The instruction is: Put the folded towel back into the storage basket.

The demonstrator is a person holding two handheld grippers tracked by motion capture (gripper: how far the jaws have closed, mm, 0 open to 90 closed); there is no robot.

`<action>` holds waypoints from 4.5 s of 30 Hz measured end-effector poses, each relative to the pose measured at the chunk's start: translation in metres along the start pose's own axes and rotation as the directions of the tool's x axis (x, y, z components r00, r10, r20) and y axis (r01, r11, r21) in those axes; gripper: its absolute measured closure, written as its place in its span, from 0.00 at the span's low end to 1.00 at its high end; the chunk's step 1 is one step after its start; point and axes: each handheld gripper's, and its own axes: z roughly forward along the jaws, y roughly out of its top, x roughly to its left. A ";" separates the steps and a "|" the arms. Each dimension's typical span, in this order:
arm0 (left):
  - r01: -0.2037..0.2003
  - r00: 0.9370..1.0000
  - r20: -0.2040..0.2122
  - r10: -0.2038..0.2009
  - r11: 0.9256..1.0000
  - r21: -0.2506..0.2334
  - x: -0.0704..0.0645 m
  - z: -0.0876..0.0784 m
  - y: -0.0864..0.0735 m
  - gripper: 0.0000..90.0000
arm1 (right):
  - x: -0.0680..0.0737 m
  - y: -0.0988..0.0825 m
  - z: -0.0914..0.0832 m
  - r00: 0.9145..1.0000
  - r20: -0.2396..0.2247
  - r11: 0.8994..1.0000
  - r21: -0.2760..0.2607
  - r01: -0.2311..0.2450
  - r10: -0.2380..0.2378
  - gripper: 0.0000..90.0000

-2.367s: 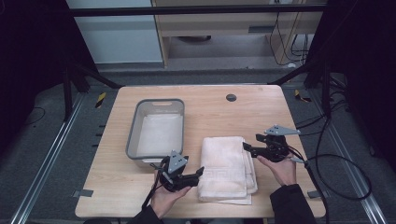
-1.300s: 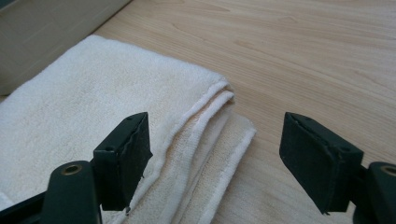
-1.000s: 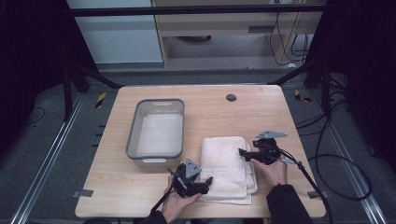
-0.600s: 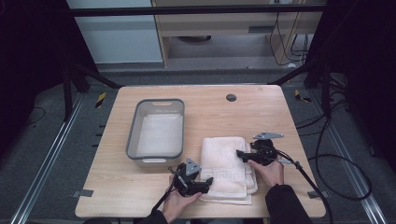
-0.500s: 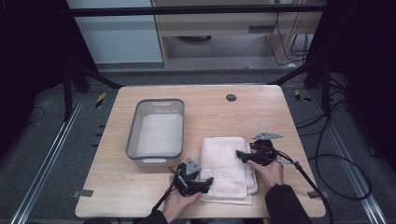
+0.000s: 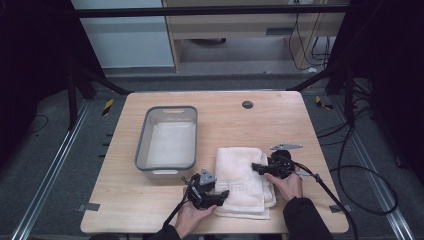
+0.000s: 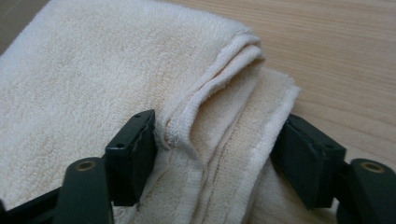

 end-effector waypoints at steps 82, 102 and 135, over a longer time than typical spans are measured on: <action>-0.061 0.995 0.067 0.076 0.977 -0.205 -0.008 -0.071 0.041 0.84 | 0.039 0.051 -0.078 0.992 -0.114 0.973 -0.229 0.035 -0.063 0.77; -0.092 0.994 0.025 0.102 0.963 -0.253 0.003 -0.091 0.066 0.84 | 0.051 0.082 -0.083 0.990 -0.098 0.953 -0.294 0.069 -0.101 0.77; -0.132 0.991 -0.045 0.124 0.935 -0.328 0.017 -0.128 0.092 0.83 | 0.079 0.129 -0.095 0.983 -0.074 0.914 -0.386 0.127 -0.168 0.77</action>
